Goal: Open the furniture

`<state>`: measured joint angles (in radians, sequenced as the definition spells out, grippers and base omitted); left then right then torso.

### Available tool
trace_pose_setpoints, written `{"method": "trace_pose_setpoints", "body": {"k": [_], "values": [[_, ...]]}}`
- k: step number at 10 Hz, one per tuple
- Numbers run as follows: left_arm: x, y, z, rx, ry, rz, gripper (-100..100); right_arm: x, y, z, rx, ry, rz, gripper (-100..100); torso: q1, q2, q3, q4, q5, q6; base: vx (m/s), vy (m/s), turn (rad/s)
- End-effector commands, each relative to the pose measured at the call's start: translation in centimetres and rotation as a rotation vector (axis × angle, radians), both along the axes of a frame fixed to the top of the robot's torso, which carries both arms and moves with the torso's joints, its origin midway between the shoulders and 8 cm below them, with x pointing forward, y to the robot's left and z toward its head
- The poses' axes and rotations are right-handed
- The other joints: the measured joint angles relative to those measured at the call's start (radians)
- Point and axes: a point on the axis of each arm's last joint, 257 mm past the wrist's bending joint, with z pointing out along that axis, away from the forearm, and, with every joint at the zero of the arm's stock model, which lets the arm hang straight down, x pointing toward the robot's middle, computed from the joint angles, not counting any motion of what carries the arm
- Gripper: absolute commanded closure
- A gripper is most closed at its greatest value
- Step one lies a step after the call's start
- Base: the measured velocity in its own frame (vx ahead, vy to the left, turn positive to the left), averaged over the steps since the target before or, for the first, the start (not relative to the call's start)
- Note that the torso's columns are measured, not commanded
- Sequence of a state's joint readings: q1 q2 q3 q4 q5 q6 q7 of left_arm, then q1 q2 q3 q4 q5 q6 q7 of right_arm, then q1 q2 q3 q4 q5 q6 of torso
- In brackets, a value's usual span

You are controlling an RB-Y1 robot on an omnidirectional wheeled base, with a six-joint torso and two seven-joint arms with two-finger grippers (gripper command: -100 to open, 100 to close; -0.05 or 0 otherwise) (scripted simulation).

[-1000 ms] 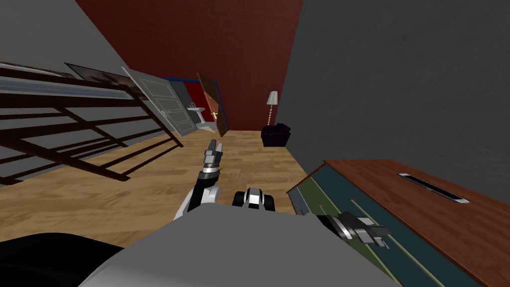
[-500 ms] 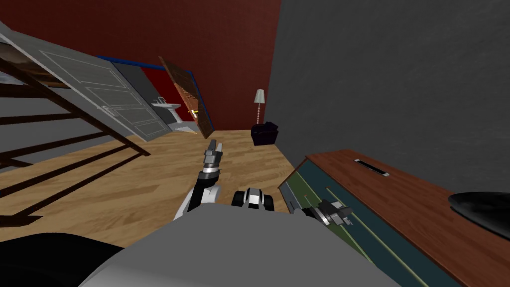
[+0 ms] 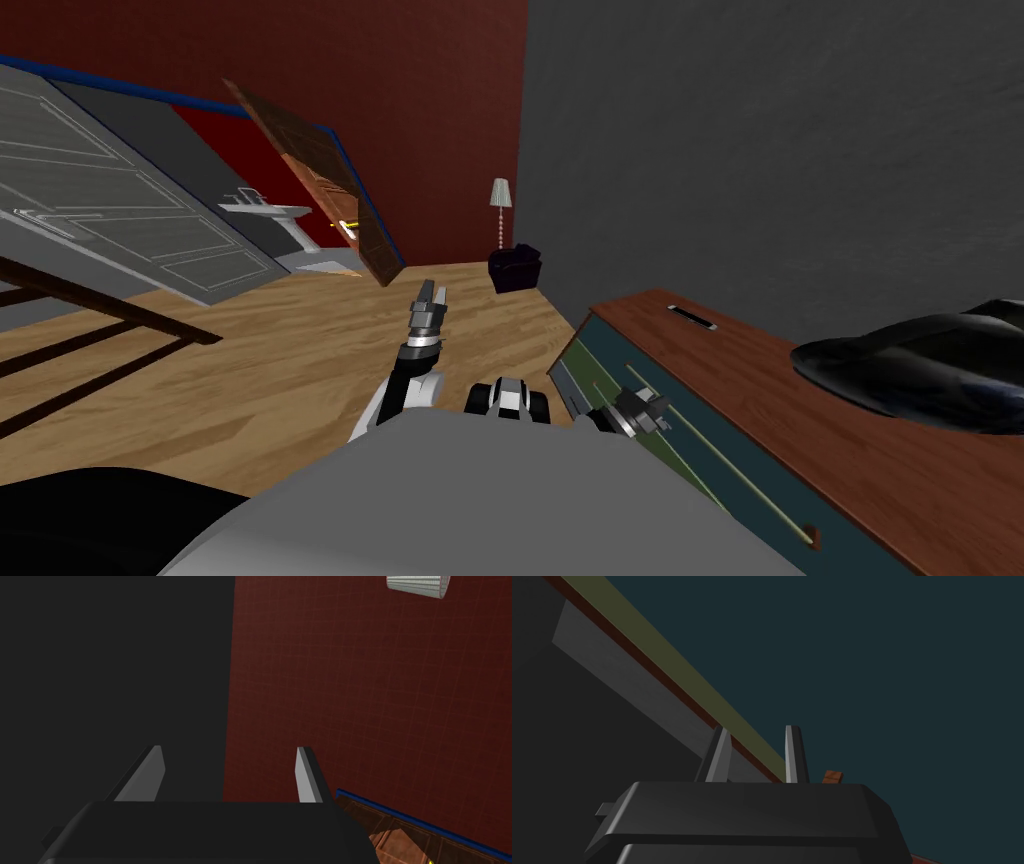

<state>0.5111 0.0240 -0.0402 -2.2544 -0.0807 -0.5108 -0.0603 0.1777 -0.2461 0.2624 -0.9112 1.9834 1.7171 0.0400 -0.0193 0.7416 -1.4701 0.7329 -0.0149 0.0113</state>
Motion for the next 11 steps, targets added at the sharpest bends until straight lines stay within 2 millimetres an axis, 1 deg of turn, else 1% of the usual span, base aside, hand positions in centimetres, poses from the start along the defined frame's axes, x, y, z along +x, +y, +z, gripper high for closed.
{"method": "trace_pose_setpoints", "body": {"k": [1, 2, 3, 4, 5, 6, 7, 8, 9, 10, 11], "values": [[0.0, 0.0, 0.0, 0.0, 0.0, 0.0, 0, 1.3, 5.0, -0.6, 0.011, 0.007, 0.078, 100, -0.001, 0.001, 0.001, 0.0, -0.001, -0.001, 0.097, -0.082, -0.356], [0.0, 0.0, 0.0, 0.0, 0.0, 0.0, 0, 1.6, 5.8, -0.8, 0.016, 0.012, 0.105, 100, -0.001, -0.003, -0.001, -0.001, -0.002, -0.006, 0.082, -0.057, -0.363], [0.0, 0.0, 0.0, 0.0, 0.0, 0.0, 0, 2.5, 8.5, -0.4, 0.013, -0.005, 0.148, 100, 0.001, -0.004, -0.002, -0.001, 0.0, -0.004, 0.088, -0.076, -0.379], [0.0, 0.0, 0.0, 0.0, 0.0, 0.0, 0, 2.8, 9.4, -0.6, 0.018, -0.001, 0.174, 100, 0.001, -0.004, -0.002, -0.002, 0.0, -0.005, 0.074, -0.059, -0.31], [0.0, 0.0, 0.0, 0.0, 0.0, 0.0, 0, 3.4, 12.0, 0.0, 0.015, -0.022, 0.215, 100, 0.001, -0.004, -0.002, -0.002, 0.001, -0.005, 0.091, -0.065, -0.384], [0.0, 0.0, 0.0, 0.0, 0.0, 0.0, 0, 3.7, 12.8, -0.1, 0.02, -0.019, 0.239, 100, 0.001, -0.006, -0.003, -0.002, 0.001, -0.006, 0.09, -0.045, -0.352], [0.0, 0.0, 0.0, 0.0, 0.0, 0.0, 0, 4.1, 15.3, 0.6, 0.017, -0.045, 0.274, 100, 0.003, -0.006, -0.003, -0.002, 0.002, -0.005, 0.097, -0.039, -0.398], [0.0, 0.0, 0.0, 0.0, 0.0, 0.0, 0, 4.3, 16.4, 0.5, 0.023, -0.042, 0.305, 100, 0.006, -0.005, -0.004, 0.0, 0.005, -0.007, 0.086, -0.051, -0.327], [0.0, 0.0, 0.0, 0.0, 0.0, 0.0, 0, 4.5, 15.6, 0.9, 0.014, -0.052, 0.289, 100, 0.008, -0.005, -0.003, 0.0, 0.006, -0.009, 0.034, -0.018, -0.039], [0.0, 0.0, 0.0, 0.0, 0.0, 0.0, 0, 5.7, 16.8, 1.6, 0.016, -0.052, 0.303, 100, 0.011, -0.004, -0.003, 0.001, 0.008, -0.011, -0.096, 0.023, 0.009], [0.0, 0.0, 0.0, 0.0, -0.001, 0.0, 0, 6.0, 17.1, 1.7, 0.017, -0.05, 0.307, 100, 0.017, 0.001, -0.001, 0.004, 0.01, -0.012, -0.185, 0.051, 0.011]]}}
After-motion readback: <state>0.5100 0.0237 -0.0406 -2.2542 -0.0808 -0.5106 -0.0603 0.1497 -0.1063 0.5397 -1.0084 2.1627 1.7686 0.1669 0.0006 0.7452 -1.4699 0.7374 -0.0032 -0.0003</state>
